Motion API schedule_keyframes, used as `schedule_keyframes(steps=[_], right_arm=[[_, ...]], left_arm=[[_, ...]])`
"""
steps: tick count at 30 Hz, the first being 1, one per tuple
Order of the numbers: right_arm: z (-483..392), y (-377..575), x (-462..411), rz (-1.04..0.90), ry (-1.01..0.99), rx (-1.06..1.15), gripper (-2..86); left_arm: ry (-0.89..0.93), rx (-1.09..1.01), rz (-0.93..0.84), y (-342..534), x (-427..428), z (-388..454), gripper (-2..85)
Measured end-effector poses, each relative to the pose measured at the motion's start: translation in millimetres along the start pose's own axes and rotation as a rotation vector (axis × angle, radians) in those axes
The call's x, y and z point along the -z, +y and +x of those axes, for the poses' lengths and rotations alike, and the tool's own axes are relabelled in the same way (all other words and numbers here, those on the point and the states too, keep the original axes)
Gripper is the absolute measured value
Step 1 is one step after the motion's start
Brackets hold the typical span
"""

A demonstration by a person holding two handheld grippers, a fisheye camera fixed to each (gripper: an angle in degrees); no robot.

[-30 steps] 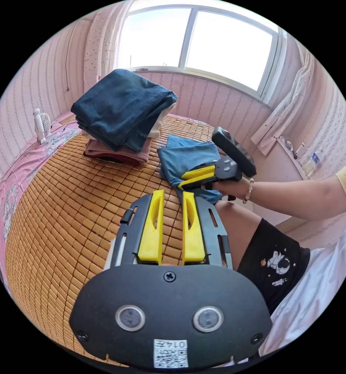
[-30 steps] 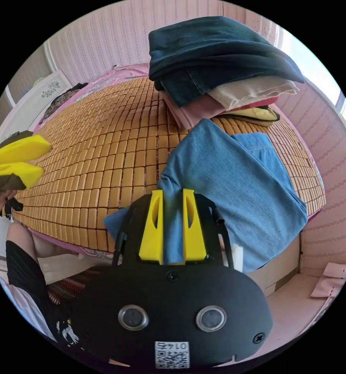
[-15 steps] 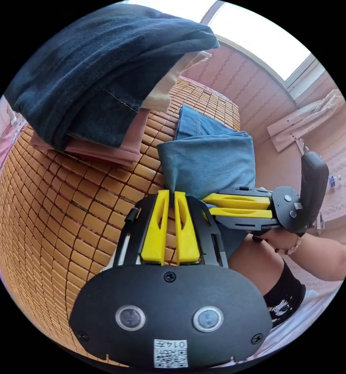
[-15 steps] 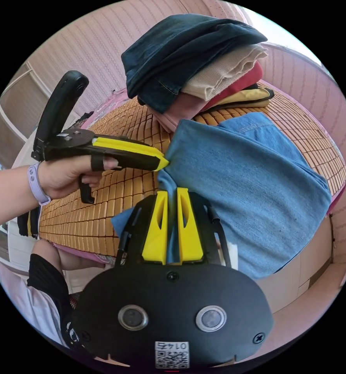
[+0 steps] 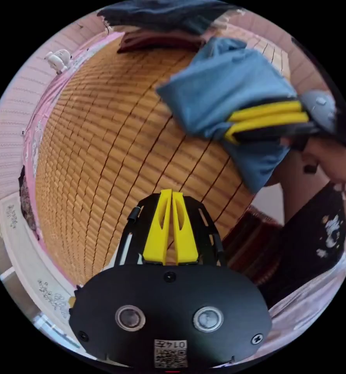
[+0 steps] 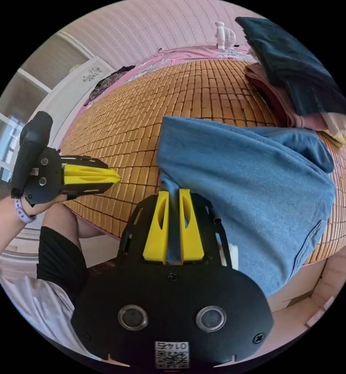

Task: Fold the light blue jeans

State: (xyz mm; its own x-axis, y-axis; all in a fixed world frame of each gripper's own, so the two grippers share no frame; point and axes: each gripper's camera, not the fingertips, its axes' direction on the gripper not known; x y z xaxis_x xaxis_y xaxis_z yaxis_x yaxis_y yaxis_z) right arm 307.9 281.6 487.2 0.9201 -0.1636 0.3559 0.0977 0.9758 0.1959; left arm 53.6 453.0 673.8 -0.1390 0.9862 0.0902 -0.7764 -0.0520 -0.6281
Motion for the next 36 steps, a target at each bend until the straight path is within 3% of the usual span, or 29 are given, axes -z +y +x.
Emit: schedule_keyframes(steps=[3,8,12,15,19,23,26,28,32,36], right_arm=[[-51,-6,-10,-0.028,0.151,0.132,4.6],[-89,-3,-14,-0.058,-0.116,0.190,4.1],[-116,-7,2,0.013,-0.260,0.220,3.8],[-132,-25,29,0.106,-0.455,0.194,3.5],[-173,-55,81,0.215,-0.777,0.293,3.2],[-202,-73,147,0.365,-1.038,0.388,3.0],[-191,-72,190,0.524,-1.203,0.440,3.0],[-177,-67,205,0.587,-1.210,0.480,2.9],[-125,-32,197,0.619,-1.006,0.486,2.8],[-69,2,127,0.407,-0.799,0.228,2.4]], left_arm=[[0.087,0.231,0.062,96,-2,-39,-1.0],[0.222,0.531,0.296,231,15,-71,-0.8],[0.287,0.589,0.431,306,17,-59,0.4],[0.346,0.589,0.572,339,23,-49,8.7],[0.178,0.657,0.578,362,34,-51,13.3],[0.059,0.690,0.578,396,59,-76,8.6],[0.010,0.741,0.717,437,86,-83,2.0],[-0.003,0.775,0.825,463,96,-83,0.0],[0.025,0.878,0.943,517,90,-80,-0.7],[0.131,1.015,0.809,552,37,-83,1.5]])
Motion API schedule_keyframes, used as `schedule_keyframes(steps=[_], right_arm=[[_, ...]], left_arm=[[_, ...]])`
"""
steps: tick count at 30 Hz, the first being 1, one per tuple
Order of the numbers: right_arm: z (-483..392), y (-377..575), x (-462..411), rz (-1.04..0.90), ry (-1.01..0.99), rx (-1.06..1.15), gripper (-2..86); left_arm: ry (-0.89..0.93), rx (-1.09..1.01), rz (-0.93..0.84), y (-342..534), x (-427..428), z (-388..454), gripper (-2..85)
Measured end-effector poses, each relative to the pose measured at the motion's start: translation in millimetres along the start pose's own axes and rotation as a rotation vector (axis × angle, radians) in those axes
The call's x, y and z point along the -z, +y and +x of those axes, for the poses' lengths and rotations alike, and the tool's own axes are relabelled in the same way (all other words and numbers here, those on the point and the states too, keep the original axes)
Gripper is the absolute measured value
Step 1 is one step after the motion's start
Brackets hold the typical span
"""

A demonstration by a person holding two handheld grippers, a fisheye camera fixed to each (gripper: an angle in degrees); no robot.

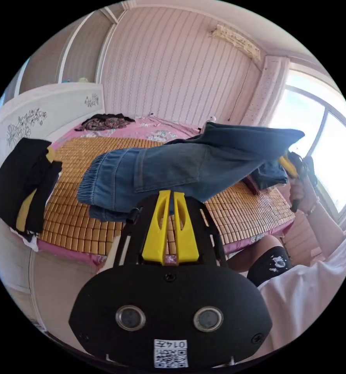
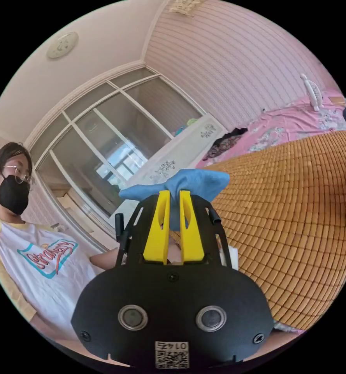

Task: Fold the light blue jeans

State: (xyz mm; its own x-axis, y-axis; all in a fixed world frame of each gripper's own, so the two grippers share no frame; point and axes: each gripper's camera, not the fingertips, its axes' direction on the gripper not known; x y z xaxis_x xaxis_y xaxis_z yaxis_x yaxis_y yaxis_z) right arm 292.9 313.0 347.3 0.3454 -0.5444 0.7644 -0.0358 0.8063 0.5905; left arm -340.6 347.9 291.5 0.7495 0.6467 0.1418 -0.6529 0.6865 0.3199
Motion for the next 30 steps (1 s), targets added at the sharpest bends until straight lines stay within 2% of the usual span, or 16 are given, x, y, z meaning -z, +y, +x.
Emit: schedule_keyframes(steps=[2,4,7,12,22,25,28,30], right_arm=[[30,53,-6,-0.120,0.296,-0.117,1.9],[43,85,-8,-0.146,0.374,-0.204,2.4],[45,113,-18,-0.181,0.384,-0.277,3.4],[35,122,-59,-0.233,0.395,-0.270,5.8],[-2,95,-204,-0.422,0.479,0.023,12.0],[-10,74,-252,-0.457,0.477,0.112,12.6],[-17,51,-308,-0.499,0.456,0.195,12.8],[-20,40,-348,-0.533,0.439,0.242,12.8]], left_arm=[[0.024,0.073,-0.061,14,-8,-22,4.4],[0.028,0.120,-0.102,25,-14,-39,5.9],[-0.033,0.140,-0.133,30,-19,-61,6.7],[-0.125,0.159,-0.172,8,-40,-96,8.2],[-0.230,0.144,-0.262,-57,-90,-142,11.6],[-0.254,0.133,-0.382,-59,-114,-156,11.3],[-0.254,0.078,-0.379,-53,-111,-157,8.4],[-0.232,-0.013,-0.375,-48,-95,-149,0.5]])
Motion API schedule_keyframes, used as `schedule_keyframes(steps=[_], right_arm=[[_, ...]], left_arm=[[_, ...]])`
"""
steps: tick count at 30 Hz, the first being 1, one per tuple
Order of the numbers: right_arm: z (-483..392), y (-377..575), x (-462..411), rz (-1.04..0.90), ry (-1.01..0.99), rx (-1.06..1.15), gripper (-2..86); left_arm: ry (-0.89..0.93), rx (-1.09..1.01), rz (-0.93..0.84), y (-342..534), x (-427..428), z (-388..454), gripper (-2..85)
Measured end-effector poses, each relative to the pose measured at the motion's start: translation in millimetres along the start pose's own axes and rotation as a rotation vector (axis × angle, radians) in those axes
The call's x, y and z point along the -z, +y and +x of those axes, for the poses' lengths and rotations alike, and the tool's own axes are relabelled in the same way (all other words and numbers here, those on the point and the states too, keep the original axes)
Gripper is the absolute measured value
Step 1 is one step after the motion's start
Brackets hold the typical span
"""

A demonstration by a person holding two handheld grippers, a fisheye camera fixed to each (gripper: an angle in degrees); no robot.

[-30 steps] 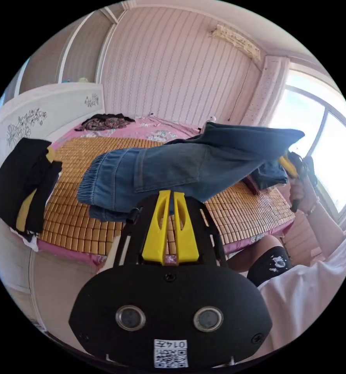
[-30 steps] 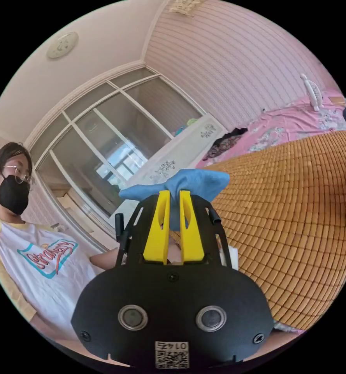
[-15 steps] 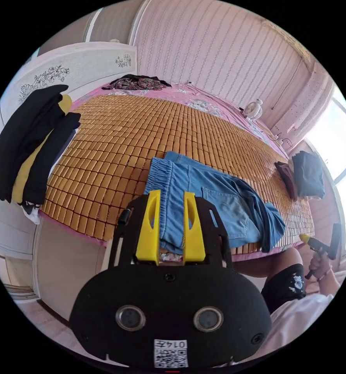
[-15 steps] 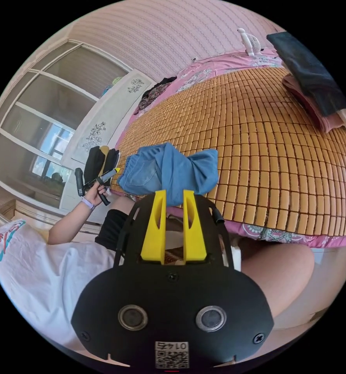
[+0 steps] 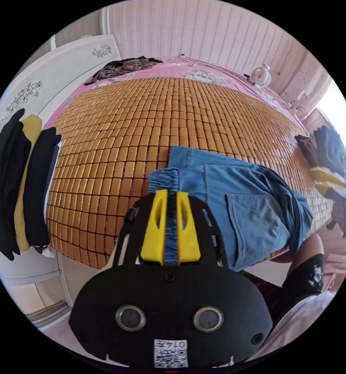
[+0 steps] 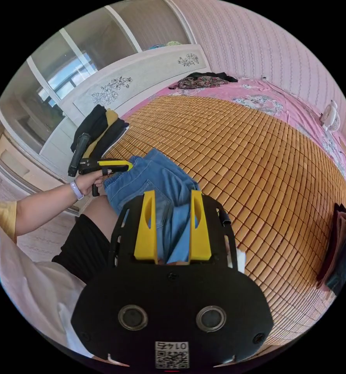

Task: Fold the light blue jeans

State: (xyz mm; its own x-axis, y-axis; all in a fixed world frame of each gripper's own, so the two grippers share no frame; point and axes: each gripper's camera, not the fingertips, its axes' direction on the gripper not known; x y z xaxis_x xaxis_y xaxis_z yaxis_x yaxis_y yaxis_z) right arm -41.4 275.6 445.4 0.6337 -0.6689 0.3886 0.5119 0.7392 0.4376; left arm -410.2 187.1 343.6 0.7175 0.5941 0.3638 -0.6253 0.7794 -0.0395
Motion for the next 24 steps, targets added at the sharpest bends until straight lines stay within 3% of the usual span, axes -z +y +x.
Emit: schedule_keyframes(steps=[7,12,14,17,21,24], right_arm=[[-68,-96,-124,-0.180,0.011,0.201,13.8],[-120,-95,-191,-0.422,0.045,0.343,13.2],[-149,-73,-189,-0.358,0.185,0.497,7.4],[-160,-59,-182,-0.398,0.223,0.554,2.5],[-129,-68,-112,-0.247,0.072,0.362,1.6],[-92,-64,-12,-0.031,0.114,0.236,1.3]], left_arm=[[0.107,0.016,0.136,77,66,-26,-0.9],[0.239,0.156,0.159,117,92,-50,-1.0],[0.268,0.174,0.181,129,105,-51,-1.0],[0.277,0.172,0.223,142,126,-48,-1.0],[0.218,0.114,0.332,138,161,-47,-1.0],[0.194,0.044,0.433,120,189,-47,-1.0]])
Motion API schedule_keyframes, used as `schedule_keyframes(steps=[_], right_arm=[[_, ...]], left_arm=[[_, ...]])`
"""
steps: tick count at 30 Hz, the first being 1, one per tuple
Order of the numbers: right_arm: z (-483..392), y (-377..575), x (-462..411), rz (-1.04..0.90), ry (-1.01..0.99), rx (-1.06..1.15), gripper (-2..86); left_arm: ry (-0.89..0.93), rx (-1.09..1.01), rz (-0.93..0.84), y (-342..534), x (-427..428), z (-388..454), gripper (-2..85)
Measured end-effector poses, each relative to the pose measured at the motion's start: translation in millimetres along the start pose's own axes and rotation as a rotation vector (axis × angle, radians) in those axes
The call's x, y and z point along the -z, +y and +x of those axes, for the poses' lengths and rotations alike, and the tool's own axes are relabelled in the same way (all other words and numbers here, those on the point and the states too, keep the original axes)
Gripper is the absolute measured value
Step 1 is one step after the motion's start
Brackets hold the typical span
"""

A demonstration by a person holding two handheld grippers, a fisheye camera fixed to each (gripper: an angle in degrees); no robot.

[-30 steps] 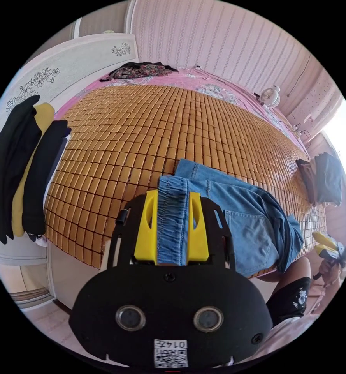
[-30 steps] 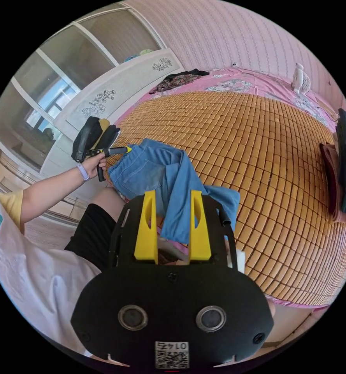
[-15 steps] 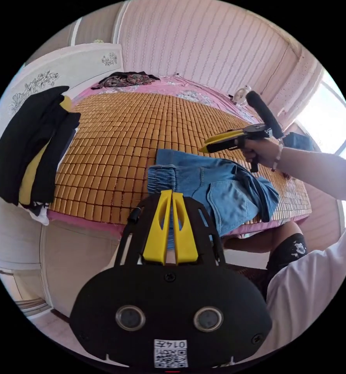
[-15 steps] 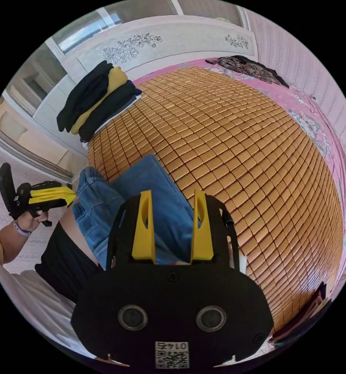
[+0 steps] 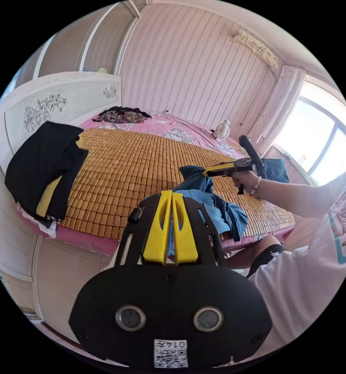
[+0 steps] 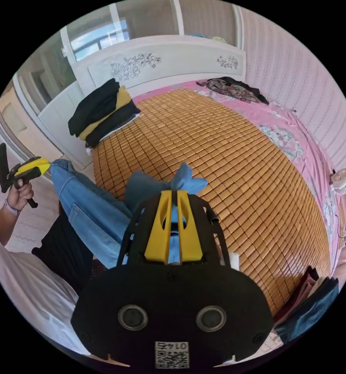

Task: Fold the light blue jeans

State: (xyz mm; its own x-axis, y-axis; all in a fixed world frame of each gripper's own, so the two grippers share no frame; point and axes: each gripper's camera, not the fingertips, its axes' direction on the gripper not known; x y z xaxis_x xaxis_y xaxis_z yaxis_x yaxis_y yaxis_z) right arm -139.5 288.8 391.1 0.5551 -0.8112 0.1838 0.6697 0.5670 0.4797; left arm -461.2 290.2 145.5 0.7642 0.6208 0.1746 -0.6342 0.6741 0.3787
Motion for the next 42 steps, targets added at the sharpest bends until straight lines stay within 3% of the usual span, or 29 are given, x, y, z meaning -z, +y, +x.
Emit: schedule_keyframes(steps=[7,11,15,18,20,23,35,40,42], right_arm=[[89,140,268,0.521,0.373,-0.391,1.4],[99,240,351,0.610,0.506,-0.522,1.6],[105,321,354,0.563,0.550,-0.691,1.9],[120,389,317,0.403,0.483,-0.928,2.1],[130,435,276,0.197,0.424,-1.114,2.0],[129,469,250,0.094,0.372,-1.255,1.8],[160,433,283,0.121,0.450,-1.206,9.1],[170,415,274,0.024,0.475,-1.185,10.8],[173,413,270,-0.022,0.470,-1.187,10.8]], left_arm=[[-0.028,-0.147,0.274,-76,59,8,-1.0],[-0.190,-0.159,0.362,-97,91,-9,-1.0],[-0.260,0.001,0.276,-71,78,-62,-1.0],[-0.251,0.215,0.147,-27,43,-101,-1.0],[-0.235,0.326,0.037,1,20,-115,-1.0],[-0.173,0.389,-0.096,25,-8,-115,-0.9],[-0.077,0.153,-0.209,-97,-118,-54,6.6],[-0.201,0.052,-0.416,-139,-214,-22,8.3],[-0.311,0.002,-0.609,-137,-261,-13,8.4]])
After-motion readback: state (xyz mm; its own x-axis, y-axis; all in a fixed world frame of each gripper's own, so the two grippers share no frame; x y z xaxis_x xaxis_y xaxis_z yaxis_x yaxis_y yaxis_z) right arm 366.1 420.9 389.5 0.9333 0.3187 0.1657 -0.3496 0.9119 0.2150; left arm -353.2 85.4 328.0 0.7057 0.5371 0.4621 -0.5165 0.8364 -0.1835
